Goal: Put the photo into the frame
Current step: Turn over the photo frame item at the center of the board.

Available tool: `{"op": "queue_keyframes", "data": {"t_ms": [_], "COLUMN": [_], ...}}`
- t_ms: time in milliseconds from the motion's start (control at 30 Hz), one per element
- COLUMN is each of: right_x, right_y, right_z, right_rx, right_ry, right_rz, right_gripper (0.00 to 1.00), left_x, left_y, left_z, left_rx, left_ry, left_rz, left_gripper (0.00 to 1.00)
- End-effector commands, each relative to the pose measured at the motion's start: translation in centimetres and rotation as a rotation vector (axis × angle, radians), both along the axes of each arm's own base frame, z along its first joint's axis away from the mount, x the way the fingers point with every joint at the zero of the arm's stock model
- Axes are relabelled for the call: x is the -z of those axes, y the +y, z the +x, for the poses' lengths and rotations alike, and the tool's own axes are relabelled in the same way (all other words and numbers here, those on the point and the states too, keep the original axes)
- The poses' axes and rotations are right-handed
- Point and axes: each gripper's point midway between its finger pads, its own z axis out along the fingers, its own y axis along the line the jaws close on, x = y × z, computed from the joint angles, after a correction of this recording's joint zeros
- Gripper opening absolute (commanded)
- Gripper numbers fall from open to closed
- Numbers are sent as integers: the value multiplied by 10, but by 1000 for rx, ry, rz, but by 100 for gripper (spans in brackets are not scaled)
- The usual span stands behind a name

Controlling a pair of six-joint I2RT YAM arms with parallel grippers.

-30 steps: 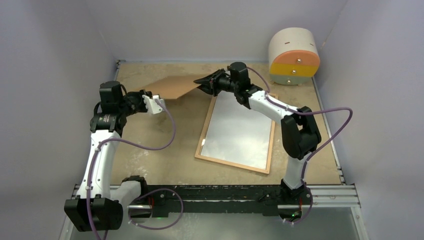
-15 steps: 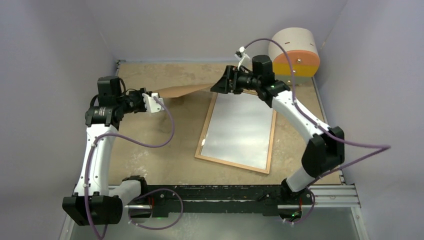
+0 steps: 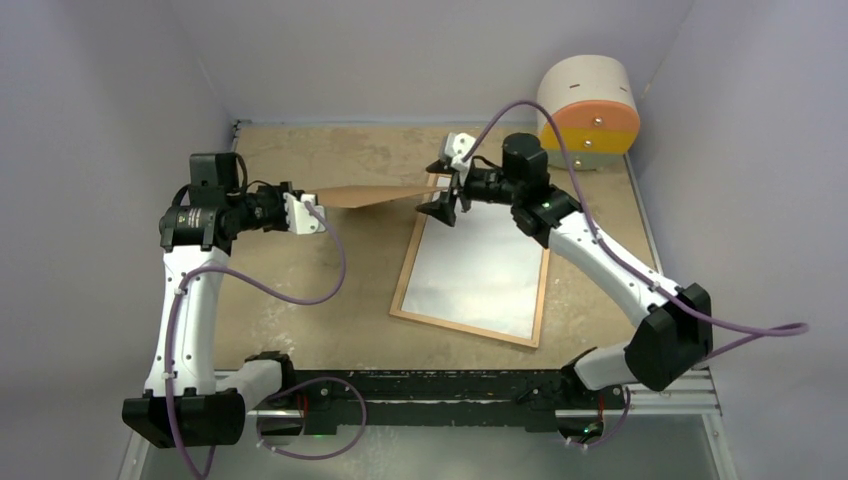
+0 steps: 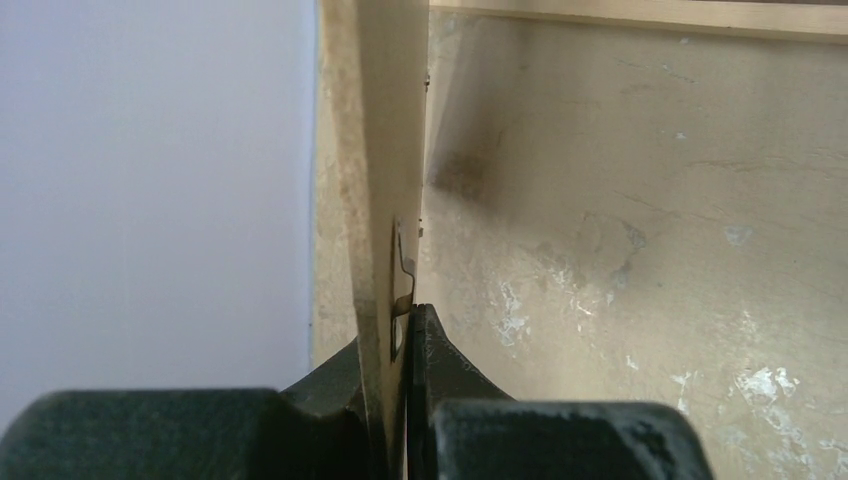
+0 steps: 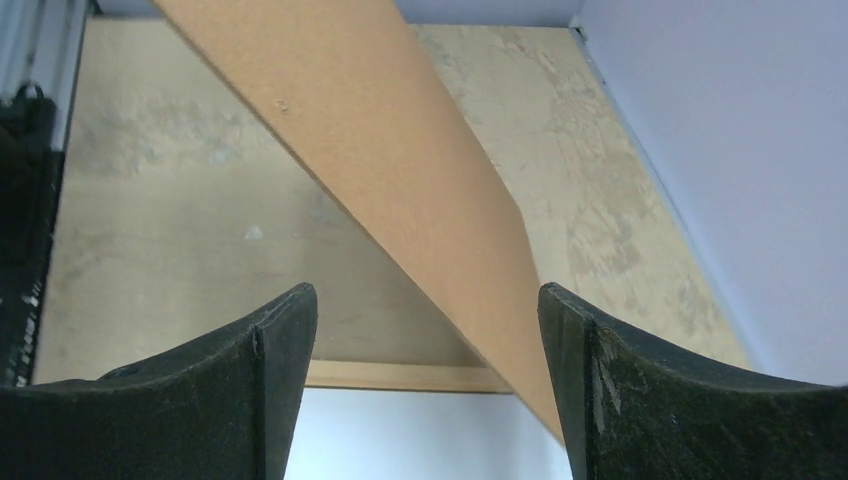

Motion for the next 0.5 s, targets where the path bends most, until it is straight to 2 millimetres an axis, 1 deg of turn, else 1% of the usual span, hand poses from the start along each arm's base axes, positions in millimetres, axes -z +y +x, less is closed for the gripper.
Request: {"op": "queue_keyframes", "data": {"t_ms": [0, 67, 133, 267, 333, 467], "right_x": [-13, -16, -17, -20, -16, 2], "right_y": [24, 34, 39, 47, 53, 61], "right_z": [-9, -17, -18, -13, -9, -2], "right_rx": [-104, -140, -150, -149, -151, -180], "right_ry": [-241, -263, -282, -311, -316, -314], "right_rz": [-60, -55, -67, -79, -95, -156], "right_gripper": [83, 83, 82, 76, 69, 49], "left_x": [-37, -37, -36, -36, -36, -38], "left_y": [-13, -13, -13, -12, -12, -11], "left_z": [-1, -2, -3, -4, -3, -1], "left_rx": [86, 85, 86, 84, 82, 79], "left_ry": [-139, -136, -134, -130, -125, -132], "left_rz": [-23, -24, -23, -18, -15, -12], "left_gripper": [0, 0, 0, 0, 0, 0]}}
